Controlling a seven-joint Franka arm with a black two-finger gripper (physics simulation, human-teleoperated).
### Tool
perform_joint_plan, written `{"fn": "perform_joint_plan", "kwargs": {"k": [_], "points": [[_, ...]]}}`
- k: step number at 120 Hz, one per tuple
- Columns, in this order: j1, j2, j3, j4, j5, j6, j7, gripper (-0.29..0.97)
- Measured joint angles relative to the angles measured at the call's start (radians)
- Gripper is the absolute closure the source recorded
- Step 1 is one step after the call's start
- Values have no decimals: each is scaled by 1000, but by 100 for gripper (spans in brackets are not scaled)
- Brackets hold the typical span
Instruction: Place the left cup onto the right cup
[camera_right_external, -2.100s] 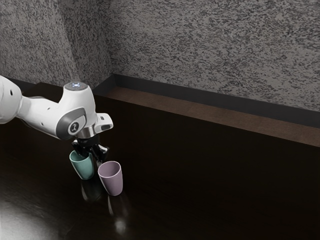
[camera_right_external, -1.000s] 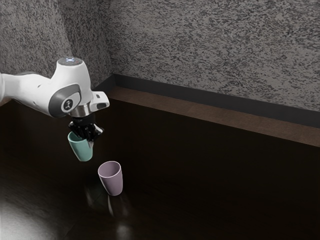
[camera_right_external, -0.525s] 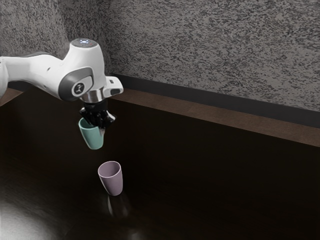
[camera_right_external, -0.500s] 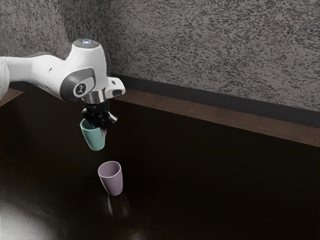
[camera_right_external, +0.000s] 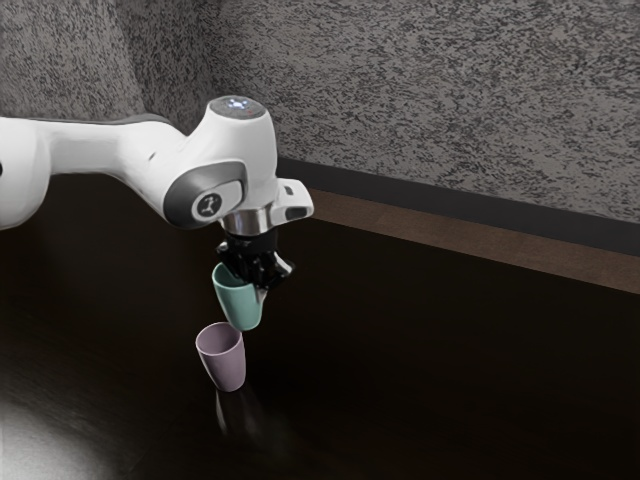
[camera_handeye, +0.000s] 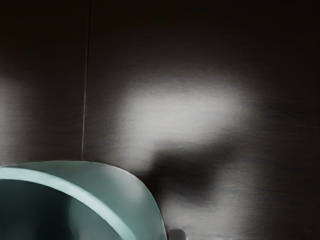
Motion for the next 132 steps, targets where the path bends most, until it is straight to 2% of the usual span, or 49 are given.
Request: {"fn": "perform_joint_plan", "kwargs": {"k": [17, 51, 90, 132], "points": [[-15, -41, 3, -34, -11, -8, -36, 78], [97, -46, 3, -54, -16, -17, -93, 78], [47, -54, -18, -66, -21, -18, -159, 78], [64, -52, -16, -66, -22, -20, -203, 78]]}}
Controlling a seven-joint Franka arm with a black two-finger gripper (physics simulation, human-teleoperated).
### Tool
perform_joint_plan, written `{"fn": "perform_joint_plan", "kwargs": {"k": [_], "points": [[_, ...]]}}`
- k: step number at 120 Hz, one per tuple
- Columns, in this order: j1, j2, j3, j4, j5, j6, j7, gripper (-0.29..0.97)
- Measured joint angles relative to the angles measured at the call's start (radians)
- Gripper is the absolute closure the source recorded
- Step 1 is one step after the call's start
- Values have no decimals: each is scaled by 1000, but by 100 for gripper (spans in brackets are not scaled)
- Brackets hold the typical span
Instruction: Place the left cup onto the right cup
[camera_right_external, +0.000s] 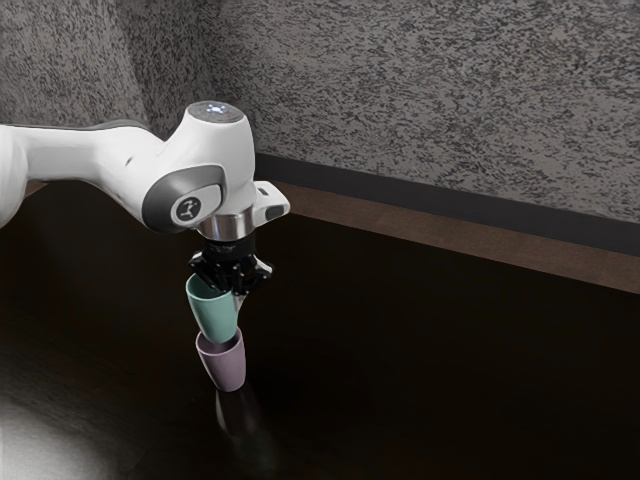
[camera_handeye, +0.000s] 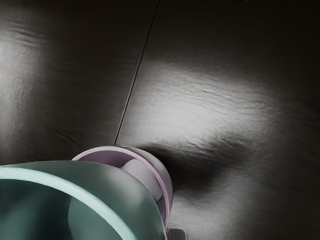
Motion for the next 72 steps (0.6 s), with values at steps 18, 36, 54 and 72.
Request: {"fn": "perform_joint_plan", "kwargs": {"k": [18, 36, 54, 72], "points": [[-6, 4, 4, -13, 0, 5, -12, 78], [-2, -8, 6, -29, 0, 10, -22, 78], [-3, -1, 6, -30, 0, 17, -30, 78], [-3, 3, 6, -30, 0, 23, -36, 78]]}}
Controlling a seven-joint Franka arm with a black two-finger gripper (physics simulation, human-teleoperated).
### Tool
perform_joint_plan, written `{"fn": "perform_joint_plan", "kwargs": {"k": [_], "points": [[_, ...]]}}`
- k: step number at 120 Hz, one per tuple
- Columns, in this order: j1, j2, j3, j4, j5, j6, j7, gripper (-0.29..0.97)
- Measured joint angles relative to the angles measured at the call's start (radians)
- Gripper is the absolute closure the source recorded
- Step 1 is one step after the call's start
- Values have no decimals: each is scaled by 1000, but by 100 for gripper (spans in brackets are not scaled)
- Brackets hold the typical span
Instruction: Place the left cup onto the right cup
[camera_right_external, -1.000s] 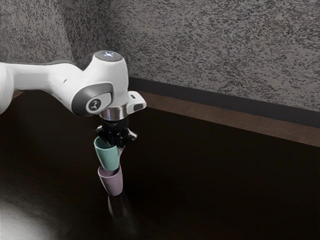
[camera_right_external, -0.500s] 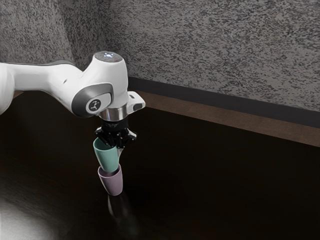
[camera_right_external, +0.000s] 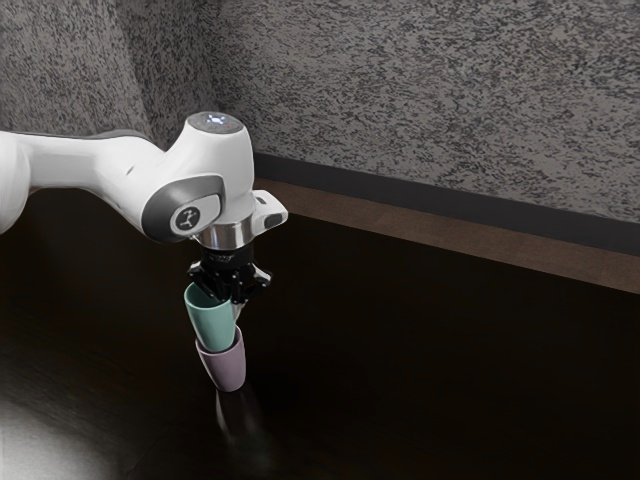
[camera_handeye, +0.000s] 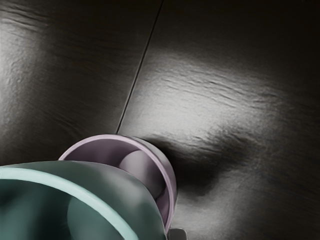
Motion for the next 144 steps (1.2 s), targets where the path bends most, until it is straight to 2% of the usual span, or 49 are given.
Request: {"fn": "perform_joint_plan", "kwargs": {"k": [55, 77, 92, 107, 126, 144], "points": [[-2, 35, 8, -23, 1, 36, -13, 78], [6, 40, 7, -20, -1, 44, -10, 39], [12, 31, 6, -13, -1, 40, -9, 22], [21, 14, -5, 29, 1, 13, -9, 12], [3, 0, -19, 111, 5, -52, -8, 6], [-28, -14, 28, 173, -8, -112, 7, 3]]}}
